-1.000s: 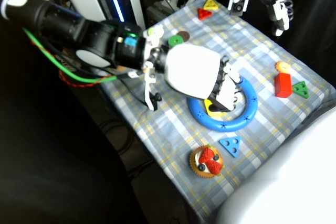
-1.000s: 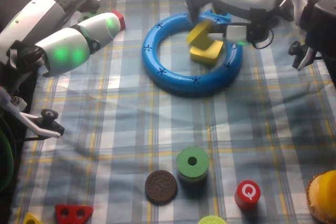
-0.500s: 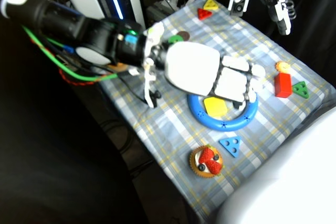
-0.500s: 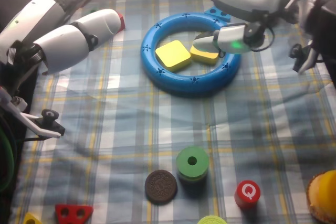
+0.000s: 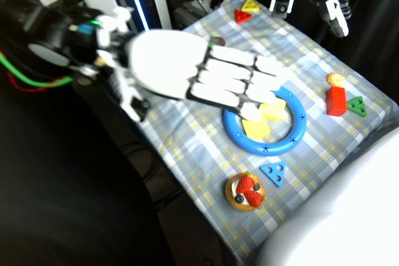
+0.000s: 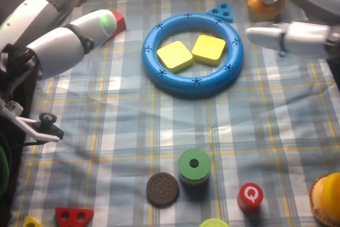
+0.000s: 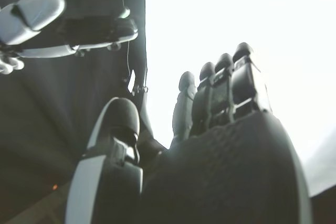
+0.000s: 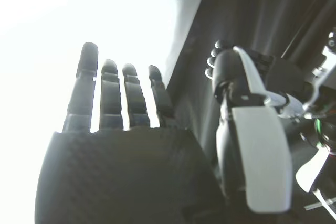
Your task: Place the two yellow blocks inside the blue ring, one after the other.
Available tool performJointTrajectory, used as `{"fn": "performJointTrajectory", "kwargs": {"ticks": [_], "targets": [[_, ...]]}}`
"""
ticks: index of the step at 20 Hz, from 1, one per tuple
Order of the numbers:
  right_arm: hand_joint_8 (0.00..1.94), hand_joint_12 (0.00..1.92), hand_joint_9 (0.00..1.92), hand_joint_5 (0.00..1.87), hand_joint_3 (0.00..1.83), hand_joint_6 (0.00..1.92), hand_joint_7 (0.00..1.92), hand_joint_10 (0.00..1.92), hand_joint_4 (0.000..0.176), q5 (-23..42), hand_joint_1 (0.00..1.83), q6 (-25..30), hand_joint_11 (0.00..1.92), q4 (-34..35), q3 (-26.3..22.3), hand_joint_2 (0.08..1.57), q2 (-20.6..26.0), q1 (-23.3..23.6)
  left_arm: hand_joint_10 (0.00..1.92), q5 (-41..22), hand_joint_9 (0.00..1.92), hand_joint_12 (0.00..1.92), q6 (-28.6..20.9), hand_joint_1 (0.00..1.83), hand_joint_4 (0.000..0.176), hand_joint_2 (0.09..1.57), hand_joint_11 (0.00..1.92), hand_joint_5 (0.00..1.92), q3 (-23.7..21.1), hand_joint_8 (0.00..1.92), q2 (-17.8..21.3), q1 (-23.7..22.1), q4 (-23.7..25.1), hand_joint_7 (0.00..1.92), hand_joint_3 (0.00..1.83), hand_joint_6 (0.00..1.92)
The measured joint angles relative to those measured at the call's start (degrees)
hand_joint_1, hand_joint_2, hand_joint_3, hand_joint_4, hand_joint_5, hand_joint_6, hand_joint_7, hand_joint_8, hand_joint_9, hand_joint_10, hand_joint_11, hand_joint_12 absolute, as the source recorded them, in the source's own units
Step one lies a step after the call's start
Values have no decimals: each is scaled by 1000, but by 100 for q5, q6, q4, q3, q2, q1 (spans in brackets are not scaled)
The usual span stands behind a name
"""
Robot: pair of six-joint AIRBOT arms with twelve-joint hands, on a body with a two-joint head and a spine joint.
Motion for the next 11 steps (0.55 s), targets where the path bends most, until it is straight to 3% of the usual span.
{"fn": "performJointTrajectory", "kwargs": {"ticks": [2,3,4,5,6,7,8,9,10,11], "targets": [[0,1,0,0,0,0,0,0,79,400,409,173,0,61,-127,1277,227,-308,16,-37,133,712,-46,629,0,1378,0,185,0,5,35,11,-35,154,0,10],[0,0,0,0,4,0,0,0,64,597,420,210,0,144,-208,1287,352,-476,11,-57,134,658,-116,683,0,1363,0,195,2,2,52,15,-55,155,0,8],[0,12,0,0,0,0,0,0,69,743,409,212,26,210,-284,1279,455,-610,38,-94,79,249,-299,656,0,1368,0,164,59,9,50,46,-33,135,3,24],[0,3,0,0,0,0,0,0,69,938,399,223,4,262,-378,1273,560,-763,33,-144,61,49,-522,630,0,1379,0,146,122,5,50,94,-22,126,6,18],[0,0,0,0,0,0,0,0,46,1110,511,225,0,313,-446,1273,629,-872,39,-192,87,25,-675,482,21,1388,24,119,157,5,50,136,-57,131,9,5],[0,0,0,0,0,0,0,0,50,1329,529,227,0,382,-518,1268,706,-981,8,-258,156,471,-841,365,62,1382,4,109,192,50,50,175,-76,127,0,9],[0,0,0,0,0,0,0,0,61,1602,558,271,0,437,-584,1268,772,-1110,17,-389,207,773,-1025,435,65,1398,0,106,208,42,50,234,-120,161,0,7],[0,0,0,0,0,0,0,0,47,1812,533,317,0,483,-627,1264,822,-1211,21,-496,223,973,-1211,445,52,1413,0,80,227,26,52,297,-92,158,1,11],[0,0,0,0,0,0,0,0,51,2070,529,417,0,501,-673,1260,876,-1344,13,-614,205,1072,-1434,456,71,1410,0,58,269,10,52,365,-59,138,0,4],[0,0,0,0,0,0,0,0,51,2409,545,501,0,525,-717,1254,960,-1515,13,-767,206,1141,-1626,460,58,1413,0,54,275,6,63,442,-66,136,0,2]]}}
